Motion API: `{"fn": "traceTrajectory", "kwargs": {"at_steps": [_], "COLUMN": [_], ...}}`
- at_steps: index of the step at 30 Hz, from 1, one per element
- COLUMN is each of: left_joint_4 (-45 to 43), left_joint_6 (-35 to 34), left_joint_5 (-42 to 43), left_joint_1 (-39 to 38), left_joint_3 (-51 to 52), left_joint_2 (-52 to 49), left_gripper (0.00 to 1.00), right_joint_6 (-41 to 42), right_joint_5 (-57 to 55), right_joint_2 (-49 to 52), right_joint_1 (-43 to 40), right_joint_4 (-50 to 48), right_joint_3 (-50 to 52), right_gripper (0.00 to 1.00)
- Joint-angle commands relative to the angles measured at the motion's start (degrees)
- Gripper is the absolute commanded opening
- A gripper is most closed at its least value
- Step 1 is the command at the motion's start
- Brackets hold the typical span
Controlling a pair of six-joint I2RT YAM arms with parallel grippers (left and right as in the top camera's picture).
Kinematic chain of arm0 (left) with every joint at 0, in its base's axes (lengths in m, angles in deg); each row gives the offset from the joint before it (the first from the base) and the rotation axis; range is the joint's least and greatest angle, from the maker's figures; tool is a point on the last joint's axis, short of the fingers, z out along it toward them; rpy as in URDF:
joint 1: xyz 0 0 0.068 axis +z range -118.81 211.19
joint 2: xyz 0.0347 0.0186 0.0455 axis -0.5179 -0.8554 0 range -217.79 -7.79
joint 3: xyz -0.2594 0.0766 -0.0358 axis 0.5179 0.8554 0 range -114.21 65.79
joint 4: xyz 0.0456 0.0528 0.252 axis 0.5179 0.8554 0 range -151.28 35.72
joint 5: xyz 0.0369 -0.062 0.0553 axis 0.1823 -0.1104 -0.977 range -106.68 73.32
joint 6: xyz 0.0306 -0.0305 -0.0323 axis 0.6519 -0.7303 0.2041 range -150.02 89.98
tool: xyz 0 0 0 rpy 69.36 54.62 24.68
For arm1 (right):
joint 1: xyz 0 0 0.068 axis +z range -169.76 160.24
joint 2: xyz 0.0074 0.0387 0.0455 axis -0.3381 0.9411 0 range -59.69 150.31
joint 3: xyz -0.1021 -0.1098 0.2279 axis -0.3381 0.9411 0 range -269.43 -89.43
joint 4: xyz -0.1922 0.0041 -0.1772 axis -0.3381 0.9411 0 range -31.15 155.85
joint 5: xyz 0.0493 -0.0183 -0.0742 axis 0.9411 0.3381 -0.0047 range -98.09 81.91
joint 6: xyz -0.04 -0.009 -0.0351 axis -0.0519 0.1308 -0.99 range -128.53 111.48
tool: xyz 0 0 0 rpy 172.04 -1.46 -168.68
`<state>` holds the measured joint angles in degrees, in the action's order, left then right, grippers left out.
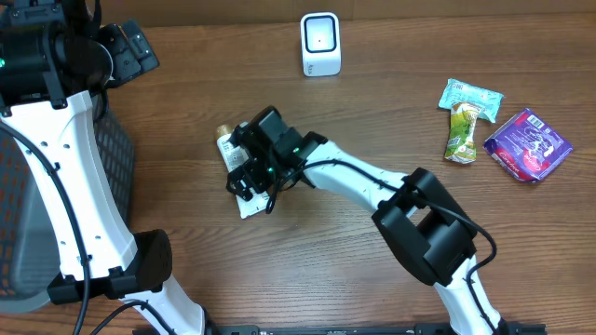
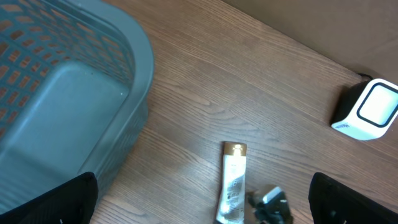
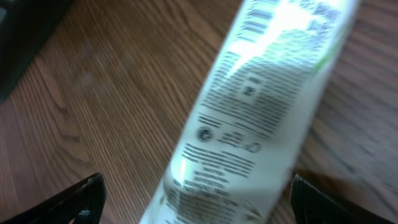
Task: Scan the item barcode
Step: 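Move the right gripper to the white tube and grasp it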
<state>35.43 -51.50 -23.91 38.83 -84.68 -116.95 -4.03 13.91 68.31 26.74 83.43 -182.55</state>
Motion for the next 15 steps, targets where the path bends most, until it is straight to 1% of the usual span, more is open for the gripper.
{"fn": "traceTrajectory", "kwargs": {"at_steps": [1,8,10,11,13,14,15], "left_joint_4": [0.1,0.1,0.1,0.1,0.1,0.1,0.1], "left_joint_6": [-0.8,-0.8,-0.8,-0.8,-0.8,-0.8,-0.8], "left_joint_5": [0.2,0.2,0.2,0.2,0.2,0.2,0.2], "left_joint_1": [0.2,0.2,0.2,0.2,0.2,0.2,0.2], "left_joint_3": [0.1,0.1,0.1,0.1,0.1,0.1,0.1], "left_joint_2": [-0.2,-0.2,-0.2,-0.2,-0.2,-0.2,-0.2], "left_gripper": [0.99,1.00,1.00,0.99,0.99,1.00,1.00], "right_joint_6": [-0.2,0.5,1.1,1.6,3.1,4.0,5.2], "right_joint_5": [-1.7,-4.0,-4.0,-4.0,-4.0,-4.0,-4.0], "right_joint_2": [2.0,4.7,4.8,4.8,4.8,4.8,4.8], "right_joint_1": [0.0,0.0,0.0,0.0,0.1,0.1,0.2], "right_joint_4": [-0.7,-0.8,-0.5,-0.4,-0.1,0.0,0.1], "right_joint_3": [-1.8,-1.8,-1.8,-1.8,-1.8,-1.8,-1.7], "right_gripper": [0.95,0.95,0.93,0.90,0.78,0.71,0.58]}}
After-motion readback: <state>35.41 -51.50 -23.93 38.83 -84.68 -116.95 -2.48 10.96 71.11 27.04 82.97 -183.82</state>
